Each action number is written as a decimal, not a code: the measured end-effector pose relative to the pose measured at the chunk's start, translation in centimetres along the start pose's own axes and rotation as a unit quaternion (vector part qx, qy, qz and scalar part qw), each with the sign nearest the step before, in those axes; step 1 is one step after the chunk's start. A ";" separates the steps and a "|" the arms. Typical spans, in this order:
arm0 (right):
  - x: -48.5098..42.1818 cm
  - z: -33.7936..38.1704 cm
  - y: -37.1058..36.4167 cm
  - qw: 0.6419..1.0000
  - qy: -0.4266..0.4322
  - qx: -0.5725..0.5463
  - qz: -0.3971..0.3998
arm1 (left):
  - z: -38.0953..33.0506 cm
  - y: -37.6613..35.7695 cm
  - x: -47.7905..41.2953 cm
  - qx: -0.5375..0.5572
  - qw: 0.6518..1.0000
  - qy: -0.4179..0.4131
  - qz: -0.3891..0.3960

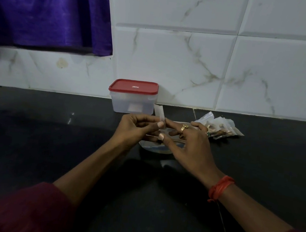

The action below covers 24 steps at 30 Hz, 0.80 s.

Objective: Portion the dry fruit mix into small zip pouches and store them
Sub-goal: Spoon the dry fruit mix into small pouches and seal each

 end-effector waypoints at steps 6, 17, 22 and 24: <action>0.1 0.3 0.2 1.000 0.017 0.007 -0.018 | 0.3 -0.3 0.2 -0.028 1.000 0.002 0.010; -0.4 -1.0 0.6 0.993 -0.043 -0.105 -0.019 | 0.2 -0.1 0.0 -0.057 0.998 -0.018 0.008; -0.1 0.1 1.2 0.999 0.013 -0.012 -0.050 | 0.0 -0.5 0.0 -0.069 0.997 -0.022 0.007; 0.0 -0.1 1.4 0.998 0.008 -0.034 -0.055 | -0.2 -0.6 0.1 -0.070 0.997 -0.024 0.012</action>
Point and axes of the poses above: each hand's wrist, its own x-axis away from the middle knuckle, its own y-axis out of the back of the hand, z = x × y, the point moved 8 cm from there along -x, towards the middle knuckle, and after that the axes turned 9 degrees about -x, right-handed, at the moved point
